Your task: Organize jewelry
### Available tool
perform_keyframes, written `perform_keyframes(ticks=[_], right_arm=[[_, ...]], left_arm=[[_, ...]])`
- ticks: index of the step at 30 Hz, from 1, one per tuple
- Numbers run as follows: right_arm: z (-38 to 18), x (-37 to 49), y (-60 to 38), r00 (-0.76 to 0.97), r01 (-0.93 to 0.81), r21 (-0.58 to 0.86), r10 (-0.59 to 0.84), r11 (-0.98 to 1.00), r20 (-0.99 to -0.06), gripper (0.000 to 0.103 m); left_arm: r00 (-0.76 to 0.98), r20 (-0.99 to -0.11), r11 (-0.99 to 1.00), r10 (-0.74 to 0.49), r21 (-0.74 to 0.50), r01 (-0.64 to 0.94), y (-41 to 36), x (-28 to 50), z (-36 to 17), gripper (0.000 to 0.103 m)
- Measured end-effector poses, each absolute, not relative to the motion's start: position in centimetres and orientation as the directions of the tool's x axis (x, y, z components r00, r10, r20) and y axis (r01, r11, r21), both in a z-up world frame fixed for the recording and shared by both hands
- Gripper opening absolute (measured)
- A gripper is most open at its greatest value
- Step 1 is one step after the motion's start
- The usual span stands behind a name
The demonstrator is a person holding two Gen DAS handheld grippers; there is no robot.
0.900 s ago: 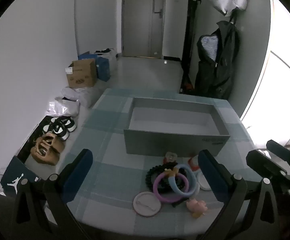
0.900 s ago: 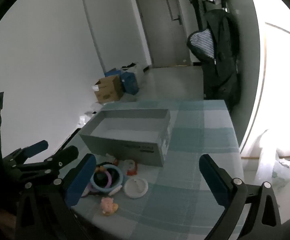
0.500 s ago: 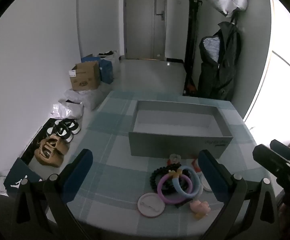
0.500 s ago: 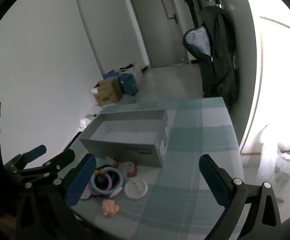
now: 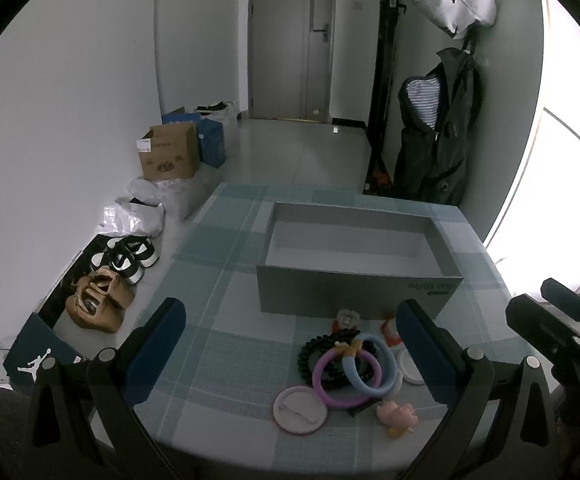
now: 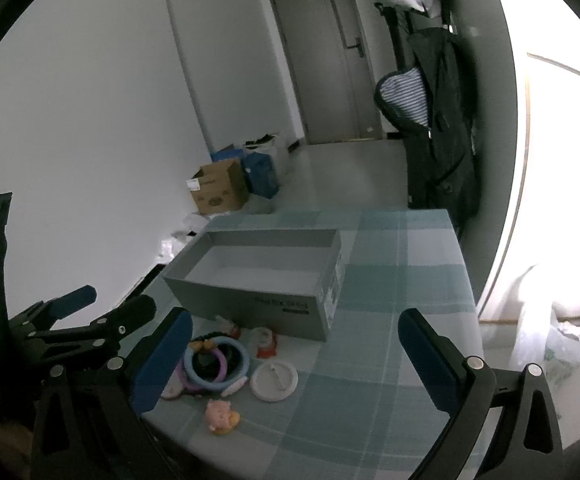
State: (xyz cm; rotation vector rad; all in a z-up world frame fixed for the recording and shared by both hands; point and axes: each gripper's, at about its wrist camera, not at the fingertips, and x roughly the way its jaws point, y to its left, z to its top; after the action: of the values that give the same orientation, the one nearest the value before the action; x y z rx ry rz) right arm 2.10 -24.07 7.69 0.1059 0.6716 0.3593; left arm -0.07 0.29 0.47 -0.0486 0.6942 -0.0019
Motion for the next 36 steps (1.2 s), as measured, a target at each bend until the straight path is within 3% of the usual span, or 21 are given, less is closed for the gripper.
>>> perform_keyframes(ticks=[36], right_arm=[[8.0,2.1,-24.1,0.729,-0.295,0.208,0.360,0.933,-0.582,0.103]], left_arm=[[0.769,-0.640,0.995,-0.012,-0.081,-0.052,1.4,0.0,0.4,0.102]])
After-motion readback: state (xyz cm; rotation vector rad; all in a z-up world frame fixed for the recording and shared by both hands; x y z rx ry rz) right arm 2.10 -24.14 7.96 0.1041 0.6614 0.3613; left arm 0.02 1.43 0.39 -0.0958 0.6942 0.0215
